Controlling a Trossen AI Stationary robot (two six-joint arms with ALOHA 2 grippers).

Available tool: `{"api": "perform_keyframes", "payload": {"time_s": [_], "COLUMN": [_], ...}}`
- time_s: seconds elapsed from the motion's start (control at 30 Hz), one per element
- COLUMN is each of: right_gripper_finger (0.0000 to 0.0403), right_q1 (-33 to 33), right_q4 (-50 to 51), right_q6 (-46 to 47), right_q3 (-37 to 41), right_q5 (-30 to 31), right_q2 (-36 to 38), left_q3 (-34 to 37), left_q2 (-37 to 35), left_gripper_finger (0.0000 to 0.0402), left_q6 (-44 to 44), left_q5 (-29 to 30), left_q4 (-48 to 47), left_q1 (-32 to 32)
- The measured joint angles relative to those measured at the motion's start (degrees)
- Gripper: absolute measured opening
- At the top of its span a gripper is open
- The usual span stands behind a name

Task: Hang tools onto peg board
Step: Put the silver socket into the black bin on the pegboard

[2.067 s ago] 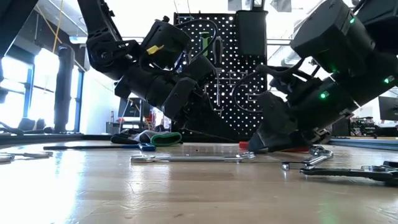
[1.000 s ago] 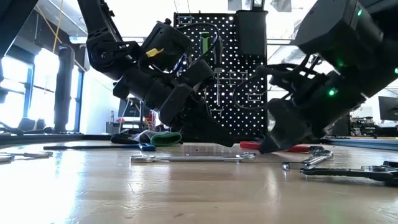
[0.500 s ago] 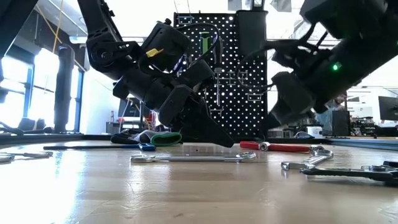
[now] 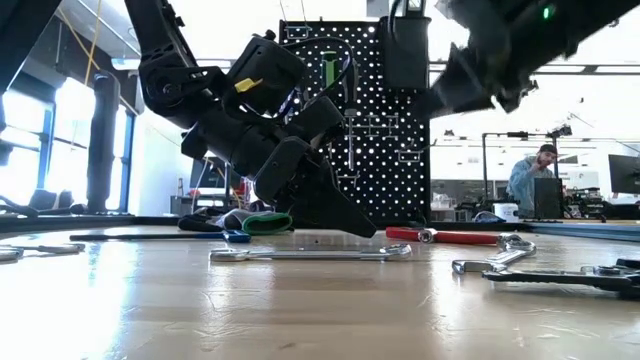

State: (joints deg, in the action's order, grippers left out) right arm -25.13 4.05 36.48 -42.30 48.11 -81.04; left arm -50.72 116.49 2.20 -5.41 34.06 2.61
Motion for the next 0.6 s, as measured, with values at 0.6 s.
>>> {"api": "perform_keyframes", "payload": {"time_s": [0.6], "right_gripper_finger": [0.0056], "right_q1": [1.5], "right_q4": [-10.8], "right_q6": [-24.8], "right_q3": [0.0], "right_q5": [-2.8], "right_q2": [21.4], "left_q3": [0.0], "left_q2": [0.0], "left_gripper_finger": [0.0142], "left_q6": [0.0], "left_q5": [0.0], "left_q4": [-1.7], "left_q1": [0.0]}}
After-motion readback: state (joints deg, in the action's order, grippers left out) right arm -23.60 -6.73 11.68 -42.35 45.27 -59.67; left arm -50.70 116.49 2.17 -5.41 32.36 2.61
